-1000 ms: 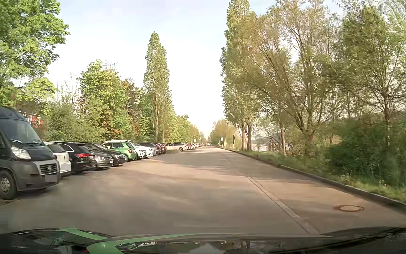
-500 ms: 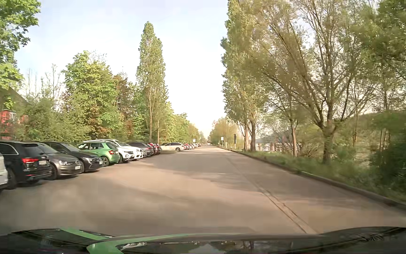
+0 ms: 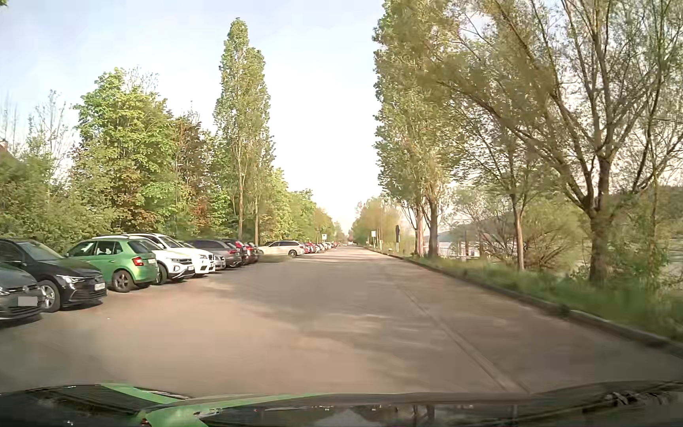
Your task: Follow the waypoints while adhering to traffic rules and regulations
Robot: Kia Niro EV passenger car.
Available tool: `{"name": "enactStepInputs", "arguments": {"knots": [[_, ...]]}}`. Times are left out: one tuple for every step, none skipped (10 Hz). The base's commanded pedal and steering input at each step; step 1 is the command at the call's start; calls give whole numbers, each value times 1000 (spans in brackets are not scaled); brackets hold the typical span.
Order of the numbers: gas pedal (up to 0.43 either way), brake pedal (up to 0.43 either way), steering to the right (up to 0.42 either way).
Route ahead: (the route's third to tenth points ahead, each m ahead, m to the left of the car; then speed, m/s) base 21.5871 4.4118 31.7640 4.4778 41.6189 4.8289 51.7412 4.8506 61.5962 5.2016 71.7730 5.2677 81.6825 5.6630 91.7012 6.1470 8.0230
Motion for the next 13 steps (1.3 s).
{"name": "enactStepInputs", "arguments": {"knots": [[87, 0, 1], [87, 0, 1], [87, 0, 1], [87, 0, 1], [87, 0, 1], [87, 0, 1], [87, 0, 1], [87, 0, 1], [87, 0, 1], [87, 0, 1], [87, 0, 1], [87, 0, 1], [87, 0, 1]]}}
